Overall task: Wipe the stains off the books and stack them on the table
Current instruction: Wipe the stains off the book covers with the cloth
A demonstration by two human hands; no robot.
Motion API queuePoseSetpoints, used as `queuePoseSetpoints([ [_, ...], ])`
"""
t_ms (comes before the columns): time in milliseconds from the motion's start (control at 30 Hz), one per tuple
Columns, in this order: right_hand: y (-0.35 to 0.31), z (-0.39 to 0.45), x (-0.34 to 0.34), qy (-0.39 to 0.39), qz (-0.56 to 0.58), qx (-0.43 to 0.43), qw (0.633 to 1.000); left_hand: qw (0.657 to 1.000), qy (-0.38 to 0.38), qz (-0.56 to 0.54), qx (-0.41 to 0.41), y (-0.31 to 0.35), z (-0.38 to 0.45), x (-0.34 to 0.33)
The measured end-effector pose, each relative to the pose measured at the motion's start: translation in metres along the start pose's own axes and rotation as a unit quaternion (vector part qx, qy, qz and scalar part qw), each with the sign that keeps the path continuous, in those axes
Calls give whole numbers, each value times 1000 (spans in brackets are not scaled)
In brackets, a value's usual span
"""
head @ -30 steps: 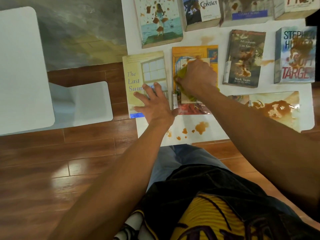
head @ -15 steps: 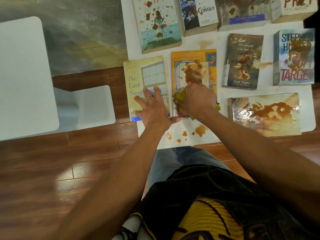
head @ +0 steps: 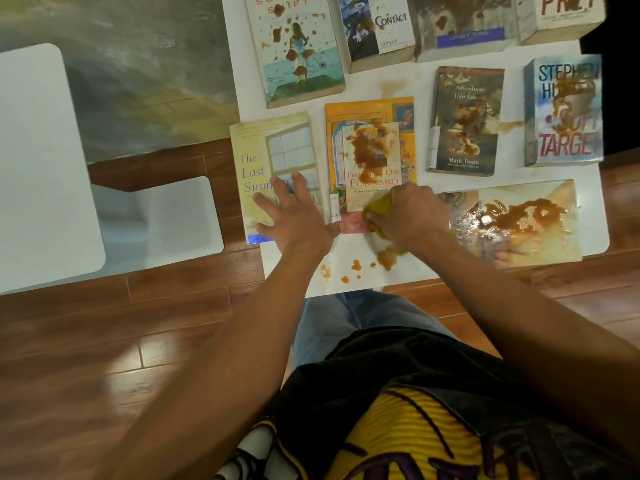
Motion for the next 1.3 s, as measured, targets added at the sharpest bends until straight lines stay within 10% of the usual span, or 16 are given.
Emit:
queuePoseSetpoints([
  [1300, 16, 51, 32, 60, -22, -38, 997, 999, -1, 28, 23, 13, 2, -12],
])
Point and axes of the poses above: each hand's wrist, its own z-axis towards the middle knuckle, its own x-axis out of the back of the hand, y = z × x, the point moved 2 cm from there along z, towards the middle knuckle, and after that the axes turned 3 degrees about -z, right-handed, at the moved point
